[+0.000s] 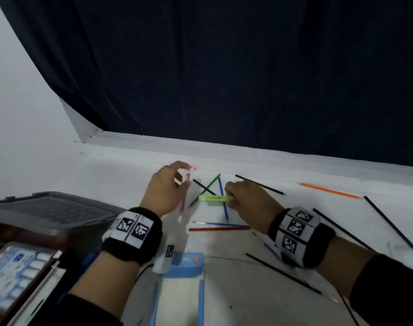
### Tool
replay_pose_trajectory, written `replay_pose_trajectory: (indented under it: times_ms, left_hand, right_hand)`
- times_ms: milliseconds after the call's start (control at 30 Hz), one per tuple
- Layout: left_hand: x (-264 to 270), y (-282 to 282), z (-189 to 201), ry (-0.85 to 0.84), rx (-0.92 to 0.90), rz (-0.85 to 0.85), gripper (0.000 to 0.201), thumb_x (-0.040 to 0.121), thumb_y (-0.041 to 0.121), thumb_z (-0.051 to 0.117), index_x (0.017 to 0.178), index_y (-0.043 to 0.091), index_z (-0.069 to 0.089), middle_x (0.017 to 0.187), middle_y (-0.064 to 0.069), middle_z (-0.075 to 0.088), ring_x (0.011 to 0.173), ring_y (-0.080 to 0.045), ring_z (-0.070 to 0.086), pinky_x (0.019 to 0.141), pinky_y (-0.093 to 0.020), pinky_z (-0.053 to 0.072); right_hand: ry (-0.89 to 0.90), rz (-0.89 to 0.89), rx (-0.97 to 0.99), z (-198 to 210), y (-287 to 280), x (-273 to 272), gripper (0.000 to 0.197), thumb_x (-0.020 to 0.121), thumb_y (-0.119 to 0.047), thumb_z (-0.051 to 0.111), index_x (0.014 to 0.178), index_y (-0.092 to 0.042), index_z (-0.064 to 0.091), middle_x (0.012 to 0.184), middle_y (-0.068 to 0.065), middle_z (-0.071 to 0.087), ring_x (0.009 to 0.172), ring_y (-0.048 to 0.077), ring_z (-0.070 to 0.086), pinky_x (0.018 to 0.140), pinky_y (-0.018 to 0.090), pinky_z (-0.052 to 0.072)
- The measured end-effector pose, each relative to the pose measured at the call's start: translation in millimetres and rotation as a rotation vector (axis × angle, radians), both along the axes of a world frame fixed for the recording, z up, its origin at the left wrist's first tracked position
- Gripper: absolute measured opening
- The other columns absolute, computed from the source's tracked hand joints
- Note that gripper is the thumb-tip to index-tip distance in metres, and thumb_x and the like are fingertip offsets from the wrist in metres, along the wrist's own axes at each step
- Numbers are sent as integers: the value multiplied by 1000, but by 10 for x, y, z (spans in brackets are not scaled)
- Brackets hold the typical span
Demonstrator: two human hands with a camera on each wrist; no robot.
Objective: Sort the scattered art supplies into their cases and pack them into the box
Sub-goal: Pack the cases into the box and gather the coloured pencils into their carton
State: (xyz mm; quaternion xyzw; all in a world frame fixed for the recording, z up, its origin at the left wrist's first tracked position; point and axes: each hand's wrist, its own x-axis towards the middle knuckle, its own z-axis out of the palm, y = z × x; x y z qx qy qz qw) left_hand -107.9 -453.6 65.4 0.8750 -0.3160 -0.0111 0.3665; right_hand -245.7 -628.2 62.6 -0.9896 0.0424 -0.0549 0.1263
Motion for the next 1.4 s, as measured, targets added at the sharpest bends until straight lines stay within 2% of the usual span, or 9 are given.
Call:
replay_pose_trajectory:
  times_ms: [100, 200, 400, 567, 833, 933, 1067, 1233, 1400]
  left_hand:
    - [-376, 20, 364, 34, -206, -31, 24, 90, 21, 71, 110, 28, 60, 91, 2, 62, 75, -16, 68, 71, -27, 52]
    - [-791, 29, 589, 171, -366, -75, 28, 86, 23, 77, 105, 24, 57, 96, -10, 67, 81, -25, 72, 83, -40, 56]
    - [-1705, 128, 653, 369, -450, -286, 26, 86, 18, 75, 108, 18, 59, 81, -15, 71, 72, -29, 73, 89, -44, 56]
    - [-2281, 175, 294, 488, -448, -376, 13, 84, 9, 72, 88, -2, 66, 78, -15, 70, 66, -31, 73, 67, -27, 57]
    - [-2923, 402, -197, 815, -172, -473, 13, 91, 7, 65, 104, 5, 68, 90, -11, 78, 91, -19, 75, 77, -23, 47]
    - [-3048, 474, -306, 789, -115, -476, 13, 93, 12, 66, 101, 18, 74, 82, -5, 77, 85, -15, 72, 74, -32, 38]
    - [-3138, 468, -442, 602, -147, -432, 14, 86, 18, 74, 95, 27, 79, 58, 13, 50, 60, -12, 55, 68, -26, 39]
    - [-3199, 416, -556, 430, -153, -414, 13, 82, 35, 74, 94, 38, 78, 75, 9, 65, 72, -4, 52, 63, -22, 39]
    - [-3264, 377, -664, 342, -134, -346, 11, 81, 39, 75, 91, 43, 77, 72, 20, 60, 74, -5, 55, 64, -11, 38]
  right_hand:
    - [-110, -133, 190, 268, -63, -415, 16, 93, -22, 64, 88, -15, 50, 82, 4, 61, 74, 22, 53, 65, 36, 44]
    - [-218, -237, 374, 426, -100, -887, 23, 90, -16, 67, 105, -21, 51, 79, 0, 63, 65, 15, 57, 59, 29, 46]
    - [-265, -381, 754, 560, -71, -1901, 56, 83, -2, 72, 116, -25, 34, 76, 14, 68, 54, 31, 68, 52, 37, 58]
    - [-309, -429, 962, 360, -48, -2675, 35, 93, -8, 64, 110, -22, 37, 72, 21, 69, 58, 38, 67, 60, 44, 58]
    - [-388, -554, 1110, -177, 34, -3394, 13, 92, -3, 63, 92, -1, 50, 77, 23, 64, 65, 38, 70, 63, 40, 59]
    - [-367, -531, 1128, -301, 47, -3519, 10, 94, 0, 60, 84, 4, 57, 79, 20, 64, 69, 37, 71, 66, 37, 58]
    - [-342, -497, 1085, -387, 68, -3597, 6, 88, 3, 67, 84, 0, 63, 82, 16, 67, 70, 33, 72, 68, 37, 60]
    - [-267, -431, 966, -438, 73, -3590, 7, 87, 1, 69, 81, -3, 70, 80, 12, 71, 72, 22, 74, 72, 32, 60]
    - [-234, -344, 794, -438, 55, -3561, 12, 88, -7, 70, 79, -16, 71, 80, -2, 72, 76, 11, 72, 72, 24, 57]
